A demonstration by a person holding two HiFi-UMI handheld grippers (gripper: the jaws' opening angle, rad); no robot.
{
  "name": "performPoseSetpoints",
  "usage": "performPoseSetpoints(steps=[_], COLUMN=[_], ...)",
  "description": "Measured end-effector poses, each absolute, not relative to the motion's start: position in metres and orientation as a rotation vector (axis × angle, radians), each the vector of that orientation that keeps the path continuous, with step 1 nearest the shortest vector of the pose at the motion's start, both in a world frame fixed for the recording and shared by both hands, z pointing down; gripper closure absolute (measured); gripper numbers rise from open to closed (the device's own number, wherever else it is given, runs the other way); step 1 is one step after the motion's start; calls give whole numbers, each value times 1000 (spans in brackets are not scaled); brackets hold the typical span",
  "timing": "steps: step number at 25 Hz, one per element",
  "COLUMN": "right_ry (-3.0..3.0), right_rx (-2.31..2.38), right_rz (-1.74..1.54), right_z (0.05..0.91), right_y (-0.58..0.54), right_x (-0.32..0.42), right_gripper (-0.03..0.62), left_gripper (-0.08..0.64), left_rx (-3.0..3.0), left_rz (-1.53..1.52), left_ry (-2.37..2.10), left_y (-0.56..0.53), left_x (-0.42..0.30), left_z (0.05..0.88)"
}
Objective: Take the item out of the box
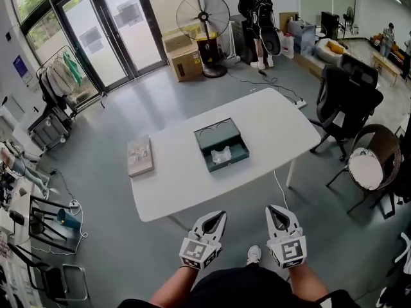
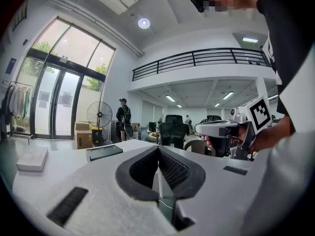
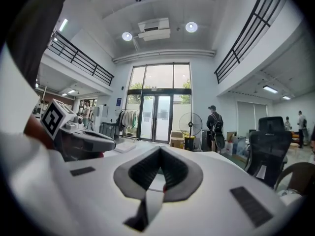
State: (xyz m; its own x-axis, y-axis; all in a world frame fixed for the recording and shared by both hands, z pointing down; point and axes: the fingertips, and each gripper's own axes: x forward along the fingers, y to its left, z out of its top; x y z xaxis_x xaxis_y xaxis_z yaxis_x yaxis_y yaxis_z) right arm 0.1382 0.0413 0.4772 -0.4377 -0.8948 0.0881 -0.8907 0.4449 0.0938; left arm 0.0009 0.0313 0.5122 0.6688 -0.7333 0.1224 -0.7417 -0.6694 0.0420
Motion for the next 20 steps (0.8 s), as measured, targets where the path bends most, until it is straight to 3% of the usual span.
performPoseSetpoints(steps=[8,20], right_ry=[-2617,-2634], right_rx=[1478,1367], right_rz=[-74,-42], right_z=[477,501], right_y=[-8,-84], right_x=[163,135], right_gripper=[586,586], left_gripper=[552,552], left_rx=[2760,2689], left_rz=[153,116], left_ry=[-1295,-1378], left_y=[-6,-69], left_x=[35,10], left_z=[509,518])
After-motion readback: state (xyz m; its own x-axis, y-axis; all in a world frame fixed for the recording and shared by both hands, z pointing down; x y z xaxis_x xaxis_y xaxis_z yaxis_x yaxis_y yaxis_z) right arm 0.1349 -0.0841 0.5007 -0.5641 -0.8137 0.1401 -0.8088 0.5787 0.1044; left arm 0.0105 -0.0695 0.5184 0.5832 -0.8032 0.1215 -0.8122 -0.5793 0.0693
